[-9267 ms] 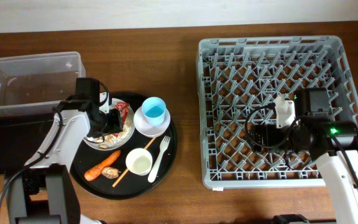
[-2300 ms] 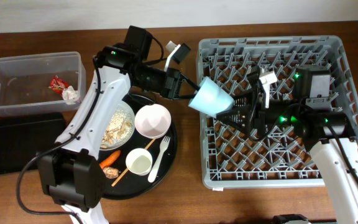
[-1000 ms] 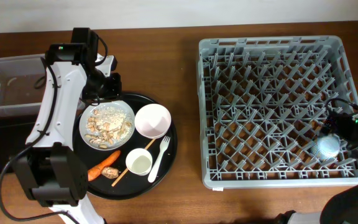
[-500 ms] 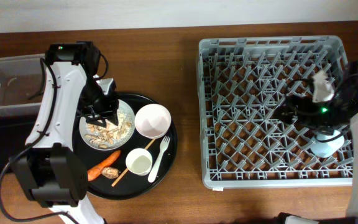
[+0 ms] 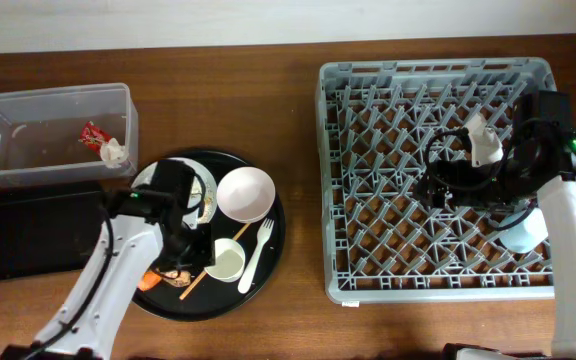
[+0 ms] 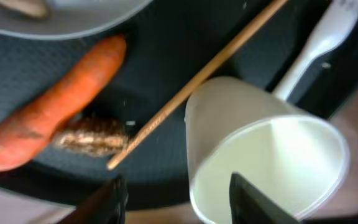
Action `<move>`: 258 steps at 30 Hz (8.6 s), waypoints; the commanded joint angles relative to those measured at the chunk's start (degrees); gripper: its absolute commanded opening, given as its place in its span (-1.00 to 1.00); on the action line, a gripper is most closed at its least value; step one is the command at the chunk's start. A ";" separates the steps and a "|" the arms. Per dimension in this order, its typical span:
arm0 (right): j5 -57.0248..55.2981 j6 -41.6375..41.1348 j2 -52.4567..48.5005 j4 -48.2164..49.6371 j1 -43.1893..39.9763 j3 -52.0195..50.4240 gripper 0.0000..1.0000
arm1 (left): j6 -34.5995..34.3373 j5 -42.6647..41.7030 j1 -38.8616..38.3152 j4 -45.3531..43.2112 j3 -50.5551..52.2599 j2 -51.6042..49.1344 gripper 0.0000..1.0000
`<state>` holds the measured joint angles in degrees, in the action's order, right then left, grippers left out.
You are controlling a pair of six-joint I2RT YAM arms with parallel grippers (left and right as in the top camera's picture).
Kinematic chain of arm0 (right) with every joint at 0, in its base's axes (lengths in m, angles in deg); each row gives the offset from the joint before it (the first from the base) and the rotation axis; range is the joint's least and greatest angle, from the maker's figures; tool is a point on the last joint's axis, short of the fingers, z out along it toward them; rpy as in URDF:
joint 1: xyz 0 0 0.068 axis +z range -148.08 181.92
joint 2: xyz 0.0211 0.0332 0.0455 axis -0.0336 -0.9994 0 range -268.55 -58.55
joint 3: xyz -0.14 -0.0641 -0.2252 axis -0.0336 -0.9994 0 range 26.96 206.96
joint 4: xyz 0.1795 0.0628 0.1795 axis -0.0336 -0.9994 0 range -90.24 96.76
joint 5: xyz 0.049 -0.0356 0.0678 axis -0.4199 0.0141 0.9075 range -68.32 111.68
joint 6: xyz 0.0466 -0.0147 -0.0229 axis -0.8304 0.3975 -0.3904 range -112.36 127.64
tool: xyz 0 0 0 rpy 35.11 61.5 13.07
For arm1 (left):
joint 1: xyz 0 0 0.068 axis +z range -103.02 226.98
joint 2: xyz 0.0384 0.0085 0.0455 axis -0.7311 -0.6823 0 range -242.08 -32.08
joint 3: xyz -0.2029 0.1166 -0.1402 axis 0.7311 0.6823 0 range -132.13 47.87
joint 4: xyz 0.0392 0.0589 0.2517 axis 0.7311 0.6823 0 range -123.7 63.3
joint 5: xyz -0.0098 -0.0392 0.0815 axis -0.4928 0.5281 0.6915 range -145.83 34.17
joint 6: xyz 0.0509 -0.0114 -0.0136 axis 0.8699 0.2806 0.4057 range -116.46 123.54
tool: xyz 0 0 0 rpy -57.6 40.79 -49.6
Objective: Sort waste into correct bins and load items into the dishwasher rack
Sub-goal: 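Reach left gripper to the white cup and grasp it, then lift the white cup and pass it to the right gripper, then lower the white cup into the rack and open the right gripper, then grasp the pink bowl with the right gripper and lift it, then place the pink bowl at the back of the rack, then grasp the rice plate with the left gripper and lift it left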
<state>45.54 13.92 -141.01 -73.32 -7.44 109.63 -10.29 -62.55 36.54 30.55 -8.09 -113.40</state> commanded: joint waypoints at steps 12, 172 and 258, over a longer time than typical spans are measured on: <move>-0.52 0.61 0.35 0.04 0.35 0.48 0.97 | -1.27 -13.42 3.87 -2.10 -10.54 -2.49 -0.99; -80.98 -26.03 -45.33 24.15 18.25 22.99 -0.53 | -3.52 2.03 27.47 6.75 -18.86 -8.68 0.62; -18.99 -9.70 -18.58 -9.11 17.59 22.47 0.97 | 0.63 15.80 -6.67 -15.19 -22.12 -34.18 -0.99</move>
<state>26.85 3.82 -159.35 -82.30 10.20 132.36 -9.52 -46.97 29.57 12.63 -27.70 -145.31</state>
